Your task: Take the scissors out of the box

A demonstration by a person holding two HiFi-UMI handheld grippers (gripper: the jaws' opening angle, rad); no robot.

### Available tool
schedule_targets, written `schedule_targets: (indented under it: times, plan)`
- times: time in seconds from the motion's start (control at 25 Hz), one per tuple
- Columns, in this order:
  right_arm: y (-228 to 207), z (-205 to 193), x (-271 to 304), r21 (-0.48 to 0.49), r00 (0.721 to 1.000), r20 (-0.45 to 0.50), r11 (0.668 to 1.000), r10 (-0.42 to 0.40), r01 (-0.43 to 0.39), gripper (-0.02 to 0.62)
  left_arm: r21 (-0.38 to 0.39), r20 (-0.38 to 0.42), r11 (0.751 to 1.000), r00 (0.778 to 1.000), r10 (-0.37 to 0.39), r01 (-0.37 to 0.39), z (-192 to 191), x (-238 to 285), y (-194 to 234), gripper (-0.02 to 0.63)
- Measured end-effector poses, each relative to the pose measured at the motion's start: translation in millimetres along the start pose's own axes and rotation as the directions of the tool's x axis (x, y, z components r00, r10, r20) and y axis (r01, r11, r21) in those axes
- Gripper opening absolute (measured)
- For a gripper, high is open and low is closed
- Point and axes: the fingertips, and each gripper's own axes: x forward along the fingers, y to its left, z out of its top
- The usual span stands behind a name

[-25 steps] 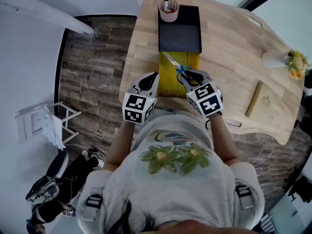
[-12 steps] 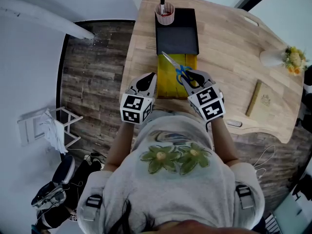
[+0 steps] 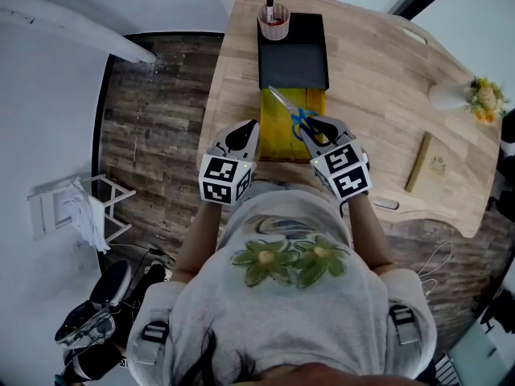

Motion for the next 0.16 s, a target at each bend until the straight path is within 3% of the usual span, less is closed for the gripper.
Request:
schedule_targets:
  times: [0.16]
  plan:
    - [-0.1,0.1,0.8,0.005,1.0,-0.001,1.0,-0.004,0.004,0.086,-0.006,0.0,1.0,1.0,0.004,-0.004,-2.0,-3.1,1.6,0.006]
